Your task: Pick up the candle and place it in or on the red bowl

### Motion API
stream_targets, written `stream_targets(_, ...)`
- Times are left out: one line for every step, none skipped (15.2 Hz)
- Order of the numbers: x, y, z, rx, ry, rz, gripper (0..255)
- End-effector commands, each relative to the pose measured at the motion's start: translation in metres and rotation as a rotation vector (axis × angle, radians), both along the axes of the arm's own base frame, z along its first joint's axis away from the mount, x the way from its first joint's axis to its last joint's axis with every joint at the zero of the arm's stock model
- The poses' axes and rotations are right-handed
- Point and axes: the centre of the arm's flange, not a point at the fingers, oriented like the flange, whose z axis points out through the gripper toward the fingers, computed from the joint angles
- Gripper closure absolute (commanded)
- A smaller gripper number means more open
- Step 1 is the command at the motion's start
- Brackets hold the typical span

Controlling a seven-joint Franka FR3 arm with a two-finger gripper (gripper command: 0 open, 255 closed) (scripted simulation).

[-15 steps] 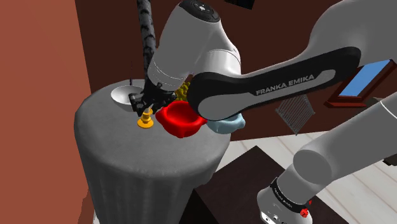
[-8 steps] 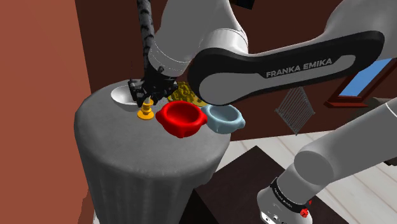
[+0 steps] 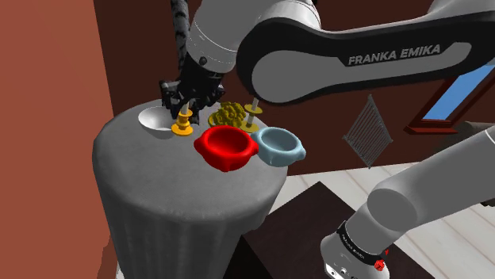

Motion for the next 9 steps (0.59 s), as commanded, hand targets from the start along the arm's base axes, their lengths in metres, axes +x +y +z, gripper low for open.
stream_targets(0.000,-0.013,0.003,0.000,0.000,0.000,255)
stream_targets(0.000,-0.026,0.002,0.000,0.000,0.000,255)
stream_targets(0.001,-0.039,0.000,0.000,0.000,0.000,255)
stream_targets(0.001,-0.053,-0.001,0.000,0.000,0.000,255)
stream_targets(0.001,-0.066,-0.003,0.000,0.000,0.000,255)
stream_targets(0.001,-0.079,-0.004,0.000,0.000,0.000,255)
stream_targets(0.001,-0.092,-0.006,0.000,0.000,0.000,255)
stream_targets(0.001,-0.105,-0.007,0.000,0.000,0.000,255)
stream_targets(0.002,-0.118,-0.009,0.000,0.000,0.000,255)
